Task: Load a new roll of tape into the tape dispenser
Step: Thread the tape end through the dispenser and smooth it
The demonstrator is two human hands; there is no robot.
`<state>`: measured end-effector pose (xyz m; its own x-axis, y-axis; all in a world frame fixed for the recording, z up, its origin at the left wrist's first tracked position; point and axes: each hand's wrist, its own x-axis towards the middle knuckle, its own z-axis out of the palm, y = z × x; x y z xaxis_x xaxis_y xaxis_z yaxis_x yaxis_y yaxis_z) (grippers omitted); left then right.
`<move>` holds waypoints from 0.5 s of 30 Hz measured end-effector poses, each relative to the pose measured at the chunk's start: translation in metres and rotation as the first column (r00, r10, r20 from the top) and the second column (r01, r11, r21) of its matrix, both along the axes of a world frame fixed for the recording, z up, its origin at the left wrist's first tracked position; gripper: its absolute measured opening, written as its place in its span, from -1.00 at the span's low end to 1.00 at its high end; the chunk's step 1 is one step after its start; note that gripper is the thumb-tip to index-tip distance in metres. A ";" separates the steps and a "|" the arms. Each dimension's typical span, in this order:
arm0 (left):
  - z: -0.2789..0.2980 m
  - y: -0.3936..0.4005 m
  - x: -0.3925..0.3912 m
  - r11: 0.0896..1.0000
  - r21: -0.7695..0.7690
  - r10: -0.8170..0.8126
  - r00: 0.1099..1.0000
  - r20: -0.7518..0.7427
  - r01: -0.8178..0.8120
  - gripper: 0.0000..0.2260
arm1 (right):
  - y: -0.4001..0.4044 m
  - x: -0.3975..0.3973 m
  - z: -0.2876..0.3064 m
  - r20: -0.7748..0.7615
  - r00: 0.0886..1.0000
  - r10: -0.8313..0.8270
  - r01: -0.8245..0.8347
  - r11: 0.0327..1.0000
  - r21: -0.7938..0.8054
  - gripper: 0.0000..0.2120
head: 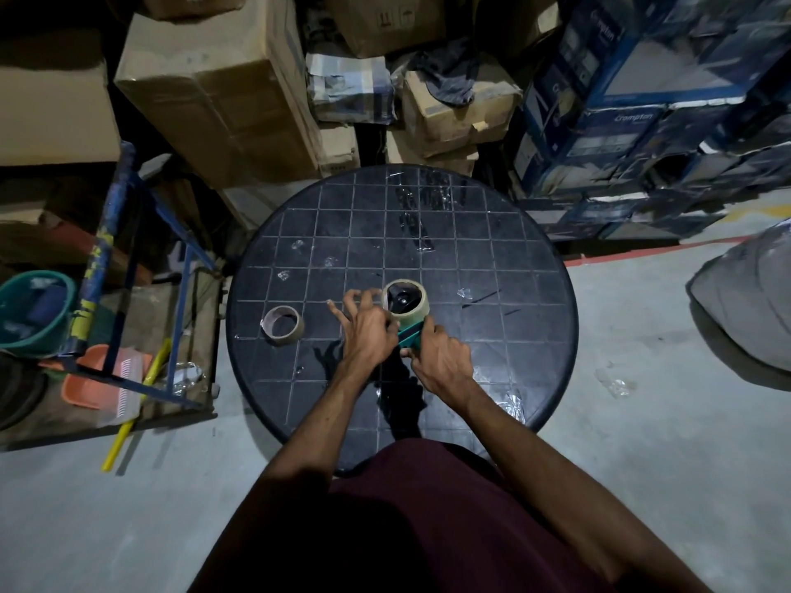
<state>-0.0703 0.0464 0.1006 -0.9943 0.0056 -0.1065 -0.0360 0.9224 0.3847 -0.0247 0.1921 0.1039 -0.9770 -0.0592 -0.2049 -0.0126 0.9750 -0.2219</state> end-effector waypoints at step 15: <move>-0.004 -0.015 0.008 0.993 0.083 -0.067 0.990 -0.127 0.078 -0.92 | -0.001 -0.006 0.011 0.000 1.000 0.004 -0.004 1.000 -0.030 -0.52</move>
